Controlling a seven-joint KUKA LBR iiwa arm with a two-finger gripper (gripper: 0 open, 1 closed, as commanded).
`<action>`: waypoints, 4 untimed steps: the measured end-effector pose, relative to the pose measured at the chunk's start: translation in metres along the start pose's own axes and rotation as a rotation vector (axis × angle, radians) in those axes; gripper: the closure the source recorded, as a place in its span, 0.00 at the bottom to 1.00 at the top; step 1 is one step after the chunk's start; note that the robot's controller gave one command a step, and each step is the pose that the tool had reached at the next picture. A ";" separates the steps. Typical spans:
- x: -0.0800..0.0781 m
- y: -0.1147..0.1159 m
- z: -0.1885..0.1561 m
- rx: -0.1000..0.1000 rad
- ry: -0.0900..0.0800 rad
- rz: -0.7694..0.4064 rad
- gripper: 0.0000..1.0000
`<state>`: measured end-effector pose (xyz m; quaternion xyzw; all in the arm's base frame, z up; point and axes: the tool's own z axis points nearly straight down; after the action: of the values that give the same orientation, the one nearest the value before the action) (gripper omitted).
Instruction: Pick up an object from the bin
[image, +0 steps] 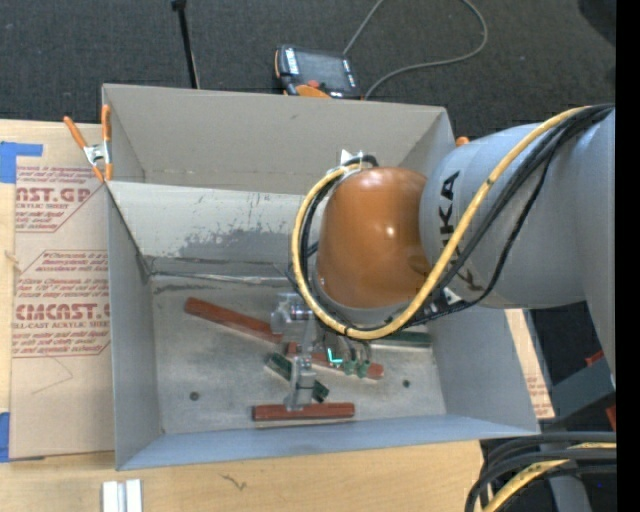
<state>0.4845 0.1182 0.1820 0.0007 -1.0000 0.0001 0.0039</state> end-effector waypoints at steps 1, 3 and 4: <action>-0.020 -0.065 0.103 0.001 -0.005 -0.283 0.00; -0.062 -0.167 0.111 0.001 -0.010 -0.244 0.00; -0.012 -0.188 0.111 0.002 -0.015 -0.426 0.00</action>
Offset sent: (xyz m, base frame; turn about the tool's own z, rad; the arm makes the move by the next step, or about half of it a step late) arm 0.0198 -0.0643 -0.1000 -0.2846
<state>0.4959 -0.0699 0.0708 0.2120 -0.9773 0.0003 -0.0035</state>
